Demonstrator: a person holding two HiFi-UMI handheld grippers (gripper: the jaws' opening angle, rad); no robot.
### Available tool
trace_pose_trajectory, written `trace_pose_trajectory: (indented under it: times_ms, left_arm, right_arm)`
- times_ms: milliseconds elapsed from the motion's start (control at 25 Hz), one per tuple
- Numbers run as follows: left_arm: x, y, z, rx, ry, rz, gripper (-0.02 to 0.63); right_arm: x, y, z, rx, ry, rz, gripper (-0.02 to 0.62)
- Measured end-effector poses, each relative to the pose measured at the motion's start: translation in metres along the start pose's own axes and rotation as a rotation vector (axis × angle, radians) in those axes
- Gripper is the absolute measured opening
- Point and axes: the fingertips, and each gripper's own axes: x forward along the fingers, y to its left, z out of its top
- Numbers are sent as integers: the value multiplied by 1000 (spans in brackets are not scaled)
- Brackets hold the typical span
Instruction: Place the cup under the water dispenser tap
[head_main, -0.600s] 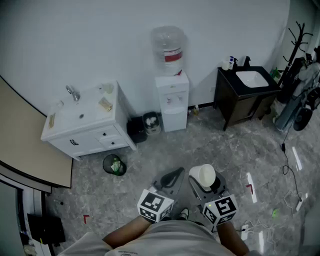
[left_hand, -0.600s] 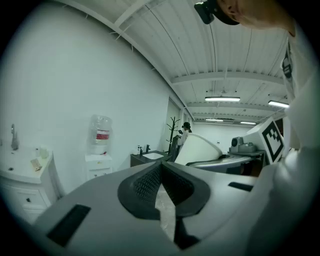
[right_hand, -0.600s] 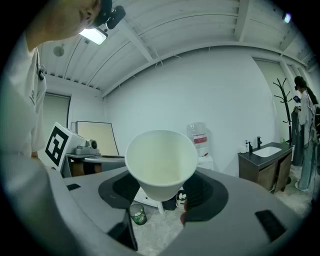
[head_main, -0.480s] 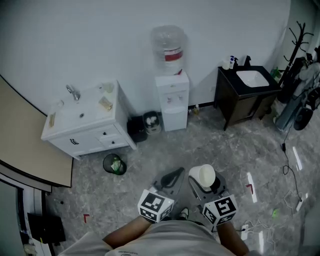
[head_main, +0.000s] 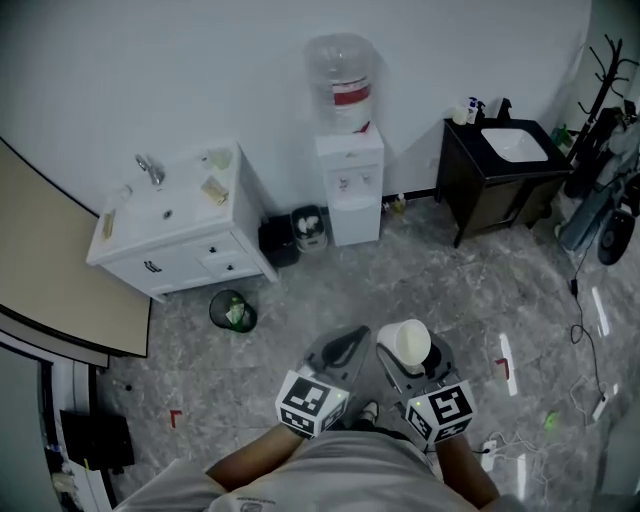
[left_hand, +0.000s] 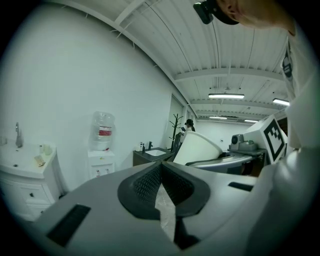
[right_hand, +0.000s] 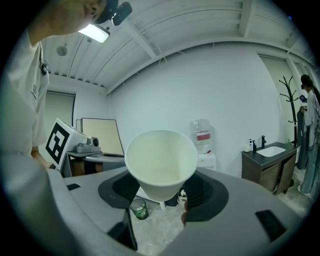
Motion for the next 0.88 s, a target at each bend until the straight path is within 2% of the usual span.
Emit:
trace_pose_trajectory:
  times_ms: [400,640,880]
  left_arm:
    - [18,4,-9,30,8,44,6]
    - [37,39,-8,42,0,70,6]
    - [72,107,-3,47,-1,65,6]
  right_arm:
    - [13,-24,-9,7,20,40,273]
    - [54,-36,-11,-11,62,59,273]
    - [129,-57,-6,-20,89,52,273]
